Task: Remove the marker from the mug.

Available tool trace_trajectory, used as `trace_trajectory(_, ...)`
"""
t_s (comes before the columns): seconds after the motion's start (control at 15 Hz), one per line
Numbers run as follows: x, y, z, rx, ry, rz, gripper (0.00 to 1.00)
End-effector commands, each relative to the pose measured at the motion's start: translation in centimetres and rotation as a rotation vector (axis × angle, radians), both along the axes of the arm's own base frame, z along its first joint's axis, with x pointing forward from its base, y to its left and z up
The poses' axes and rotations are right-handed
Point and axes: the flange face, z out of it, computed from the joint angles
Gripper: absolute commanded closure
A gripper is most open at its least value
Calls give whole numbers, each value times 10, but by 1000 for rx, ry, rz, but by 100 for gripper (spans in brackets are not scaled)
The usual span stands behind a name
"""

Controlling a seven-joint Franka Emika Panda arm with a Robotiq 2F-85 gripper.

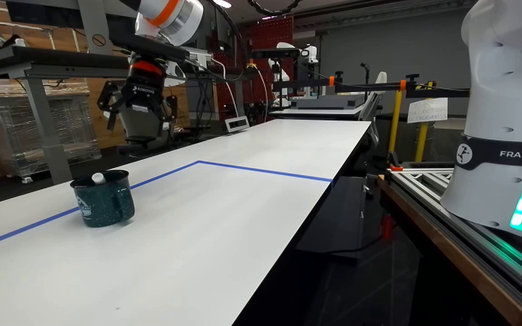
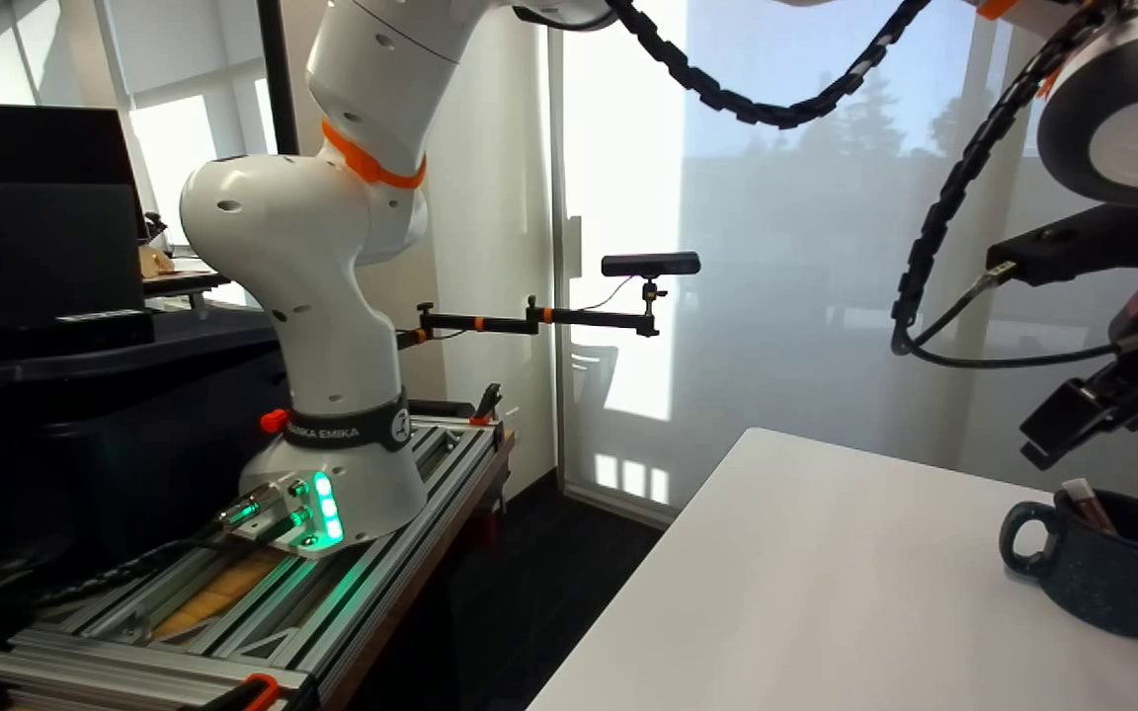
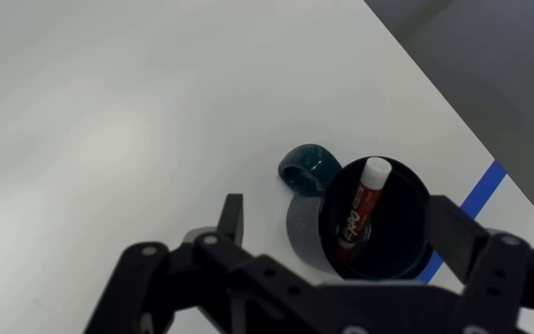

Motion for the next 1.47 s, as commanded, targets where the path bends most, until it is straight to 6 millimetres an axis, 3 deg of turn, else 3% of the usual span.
trace_trajectory(0.0,6,2,0,8,-1,-6,0)
trace_trajectory(0.27,14,2,-2,2,22,24,0)
trace_trajectory(0.73,44,4,-17,-4,48,65,0)
trace_trajectory(1.4,76,19,-31,27,92,88,0)
